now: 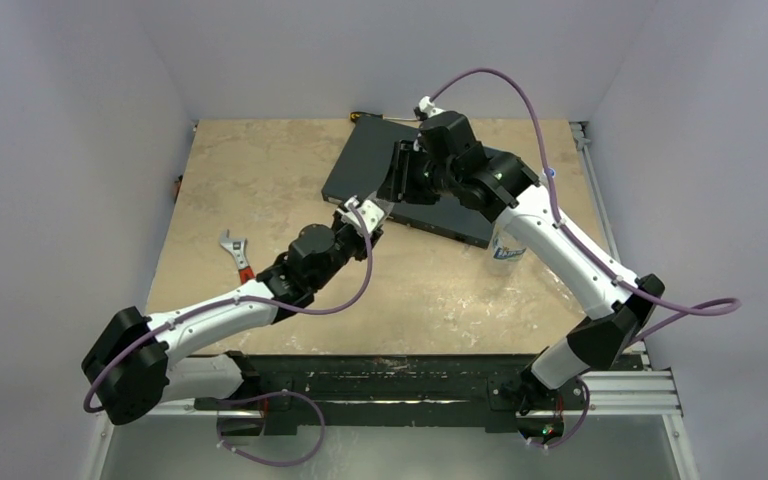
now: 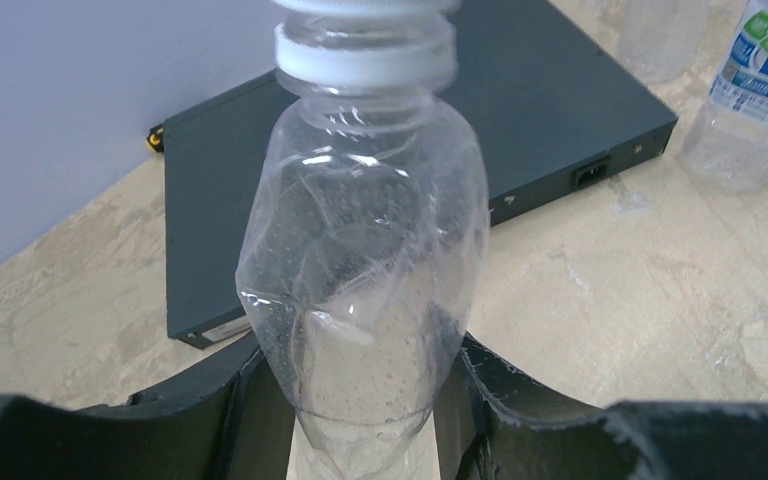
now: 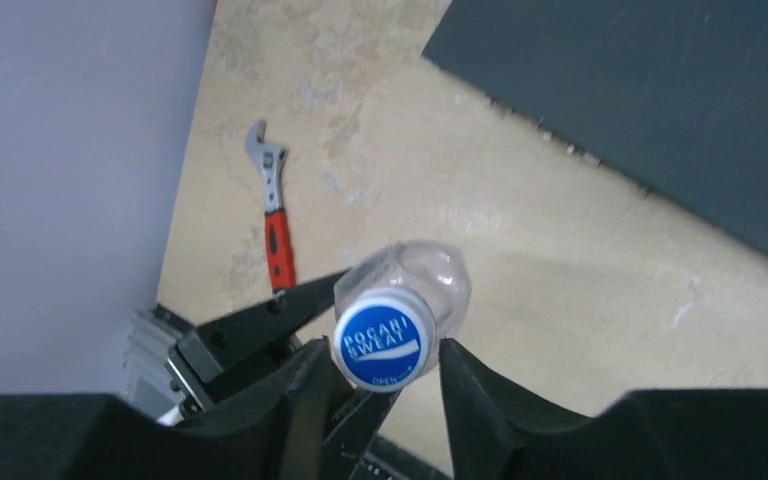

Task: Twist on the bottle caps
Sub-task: Screw the bottle cap onto the plastic bottle.

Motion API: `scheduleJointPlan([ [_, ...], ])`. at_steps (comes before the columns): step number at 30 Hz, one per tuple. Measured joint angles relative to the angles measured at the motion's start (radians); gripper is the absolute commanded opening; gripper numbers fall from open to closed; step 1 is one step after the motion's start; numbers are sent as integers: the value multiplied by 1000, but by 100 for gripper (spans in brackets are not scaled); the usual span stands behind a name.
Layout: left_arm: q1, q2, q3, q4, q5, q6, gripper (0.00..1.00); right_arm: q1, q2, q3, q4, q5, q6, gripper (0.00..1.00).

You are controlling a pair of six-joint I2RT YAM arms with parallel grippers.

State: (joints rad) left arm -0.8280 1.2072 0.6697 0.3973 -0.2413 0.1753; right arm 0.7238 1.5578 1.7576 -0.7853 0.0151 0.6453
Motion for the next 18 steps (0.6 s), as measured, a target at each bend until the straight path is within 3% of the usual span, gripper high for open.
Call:
scheduleJointPlan([
  [5,-4,-58,-3,27,23,-34,0,39,0,35,-96,-18,27,78],
  [9,-5,-85,-2,26,63,-64,0,42,-14,81,-148,-11,19,85],
  [14,-3,-89,-2,-30,180,-102,0,44,-85,84,-177,-4,-35,88],
  [18,9,-94,-3,-80,326,-130,0,43,-167,62,-172,-13,-135,82],
])
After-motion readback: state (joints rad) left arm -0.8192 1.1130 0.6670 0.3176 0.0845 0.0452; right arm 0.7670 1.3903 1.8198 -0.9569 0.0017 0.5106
